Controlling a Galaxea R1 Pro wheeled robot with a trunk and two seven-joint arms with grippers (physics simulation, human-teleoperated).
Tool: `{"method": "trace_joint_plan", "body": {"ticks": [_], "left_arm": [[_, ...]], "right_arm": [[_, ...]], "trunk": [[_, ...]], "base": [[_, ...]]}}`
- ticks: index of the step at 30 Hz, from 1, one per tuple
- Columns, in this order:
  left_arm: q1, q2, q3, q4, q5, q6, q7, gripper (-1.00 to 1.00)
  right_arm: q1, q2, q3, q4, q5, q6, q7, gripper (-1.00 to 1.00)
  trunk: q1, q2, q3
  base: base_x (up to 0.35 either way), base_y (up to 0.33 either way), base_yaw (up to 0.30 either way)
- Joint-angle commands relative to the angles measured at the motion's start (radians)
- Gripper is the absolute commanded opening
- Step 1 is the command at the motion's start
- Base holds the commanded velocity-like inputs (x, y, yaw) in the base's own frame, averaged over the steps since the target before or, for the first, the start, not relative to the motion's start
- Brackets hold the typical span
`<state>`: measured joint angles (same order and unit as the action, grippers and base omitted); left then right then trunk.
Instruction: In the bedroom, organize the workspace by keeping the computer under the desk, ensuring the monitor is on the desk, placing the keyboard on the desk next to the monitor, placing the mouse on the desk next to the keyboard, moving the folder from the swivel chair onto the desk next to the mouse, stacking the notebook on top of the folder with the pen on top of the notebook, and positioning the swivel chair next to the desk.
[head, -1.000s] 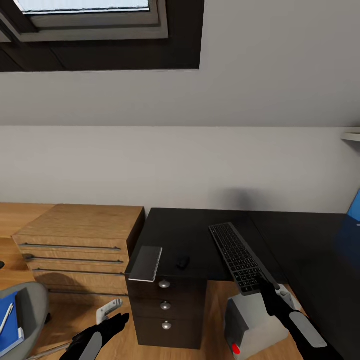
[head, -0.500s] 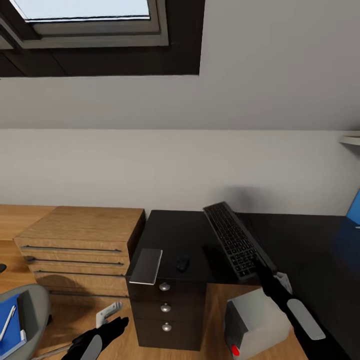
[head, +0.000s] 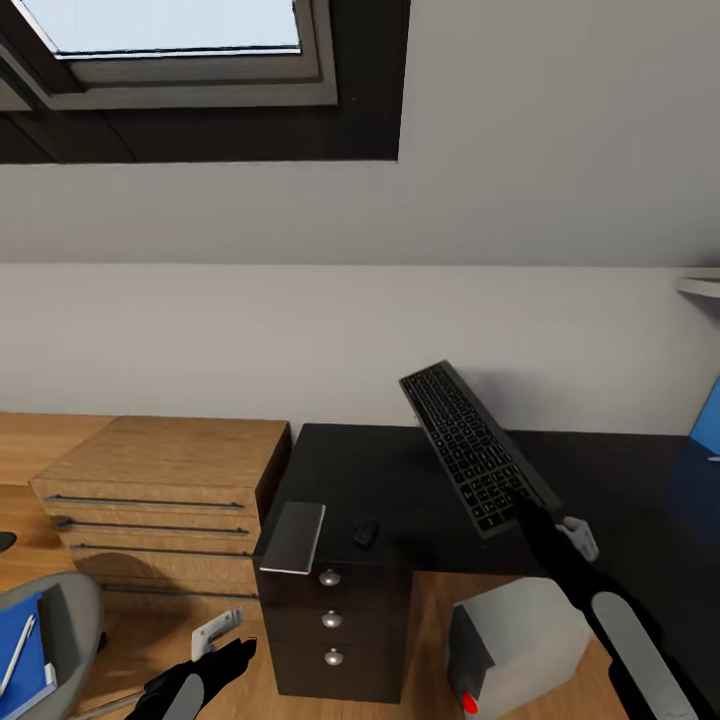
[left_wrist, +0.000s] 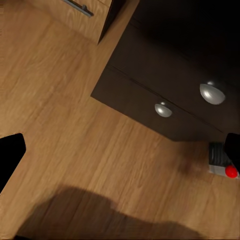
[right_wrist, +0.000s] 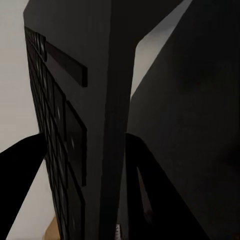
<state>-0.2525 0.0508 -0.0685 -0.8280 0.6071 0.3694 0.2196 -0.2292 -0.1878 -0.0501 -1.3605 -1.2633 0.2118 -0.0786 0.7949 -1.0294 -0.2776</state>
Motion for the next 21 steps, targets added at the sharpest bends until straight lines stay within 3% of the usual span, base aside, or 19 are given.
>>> {"method": "trace_joint_plan", "body": {"ticks": [1,4,7,8,13,21], "left_arm": [[-0.001,0.001,-0.005,0.007,0.011,0.002,0.010,1.00],[-0.001,0.001,-0.006,0.091,0.009,0.001,0.008,1.00],[-0.001,0.007,-0.006,0.121,0.008,-0.004,0.005,1.00],[-0.001,0.025,-0.010,0.137,0.010,-0.015,0.004,1.00],[0.000,0.036,-0.011,0.200,0.010,-0.022,0.002,1.00],[-0.001,0.040,-0.011,0.224,0.013,-0.024,0.003,1.00]], "right_arm": [[0.009,0.000,-0.001,-0.032,-0.009,0.005,-0.039,-1.00],[0.044,0.000,0.000,-0.140,-0.011,0.007,-0.162,-1.00],[0.054,0.001,0.003,-0.172,-0.012,0.007,-0.194,-1.00],[0.071,0.001,0.022,-0.195,-0.012,0.007,-0.204,-1.00],[0.083,0.001,0.080,-0.207,-0.008,0.000,-0.202,-1.00],[0.085,0.000,0.127,-0.206,-0.017,0.012,-0.120,-1.00]], "trunk": [[-0.004,0.006,0.002],[-0.015,0.027,0.011],[-0.027,0.048,0.021],[-0.031,0.055,0.024],[-0.050,0.090,0.039],[-0.080,0.146,0.065]], "base": [[0.000,0.000,0.000],[0.000,0.000,0.000],[0.000,0.000,0.000],[0.000,0.000,0.000],[-0.044,0.008,0.000],[-0.270,0.101,0.000]]}}
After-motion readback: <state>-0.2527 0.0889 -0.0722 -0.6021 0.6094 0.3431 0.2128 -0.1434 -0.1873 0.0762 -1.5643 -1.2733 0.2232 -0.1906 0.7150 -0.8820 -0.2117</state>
